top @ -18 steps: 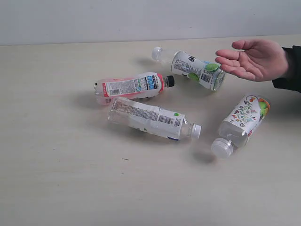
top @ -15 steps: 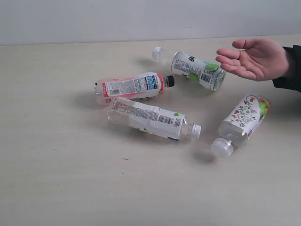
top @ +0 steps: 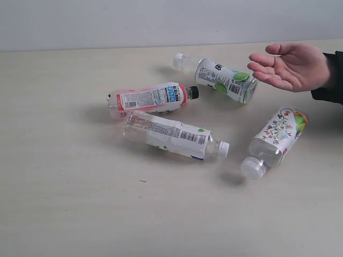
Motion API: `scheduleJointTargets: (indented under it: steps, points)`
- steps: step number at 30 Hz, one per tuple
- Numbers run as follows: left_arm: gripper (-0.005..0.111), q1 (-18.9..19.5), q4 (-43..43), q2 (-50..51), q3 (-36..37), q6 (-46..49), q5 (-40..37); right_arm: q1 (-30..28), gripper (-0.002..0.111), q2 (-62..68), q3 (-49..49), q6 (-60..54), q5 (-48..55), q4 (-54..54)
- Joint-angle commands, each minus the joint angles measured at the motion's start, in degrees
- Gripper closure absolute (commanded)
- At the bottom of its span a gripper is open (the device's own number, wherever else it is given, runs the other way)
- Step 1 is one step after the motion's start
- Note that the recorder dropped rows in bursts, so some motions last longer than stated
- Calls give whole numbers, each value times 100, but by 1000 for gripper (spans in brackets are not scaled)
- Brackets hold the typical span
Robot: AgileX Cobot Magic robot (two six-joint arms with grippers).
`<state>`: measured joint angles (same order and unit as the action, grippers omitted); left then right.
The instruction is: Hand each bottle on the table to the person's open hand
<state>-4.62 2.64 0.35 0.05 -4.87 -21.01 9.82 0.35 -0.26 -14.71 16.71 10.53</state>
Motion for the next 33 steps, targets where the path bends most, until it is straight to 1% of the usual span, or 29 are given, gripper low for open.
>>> scheduleJointTargets:
  steps: [1,8,16,19,21,22,23,24,25,26,27,28,29,30,31,32,33]
  points:
    - [107,4,-23,-35,-5,5,72,-32,108,-35,26,-18,-32,4]
    - [107,4,39,-35,-5,5,98,-32,108,-35,26,-18,-32,4]
    - [107,4,127,-35,-5,-7,589,-32,108,-35,26,-18,-32,4]
    - [107,4,27,-35,-5,-70,1149,-32,108,-35,26,-18,-32,4]
    - [107,4,-117,-35,-5,-328,1517,-32,108,-35,26,-18,-32,4]
    - [107,4,-130,-35,-5,-725,1826,-32,108,-35,26,-18,-32,4]
    - [107,4,-130,-35,-5,-908,1989,-32,108,-35,26,-18,-32,4]
    - [107,4,-143,-35,-5,-1744,2328,-32,108,-35,26,-18,-32,4]
    - [107,4,-143,-35,-5,-2104,2409,-32,108,-35,26,-18,-32,4]
    - [107,4,-143,-35,-5,-2769,2698,-32,108,-35,26,-18,-32,4]
    - [107,4,-143,-35,-5,-2936,2956,-32,108,-35,26,-18,-32,4]
    - [107,4,-143,-35,-5,-3200,3640,-32,108,-35,26,-18,-32,4]
    - [107,4,-143,-35,-5,-3213,4486,-32,108,-35,26,-18,-32,4]
    - [107,4,-143,-35,-5,-3218,4894,-32,108,-35,26,-18,-32,4]
    - [107,4,-143,-35,-213,-3218,5227,-32,108,-35,26,-18,-32,4]
    - [107,4,-143,62,-436,-3218,5163,-32,108,-35,26,-18,-32,4]
    - [107,4,-143,407,-993,-3087,4514,-32,108,-35,26,-18,-32,4]
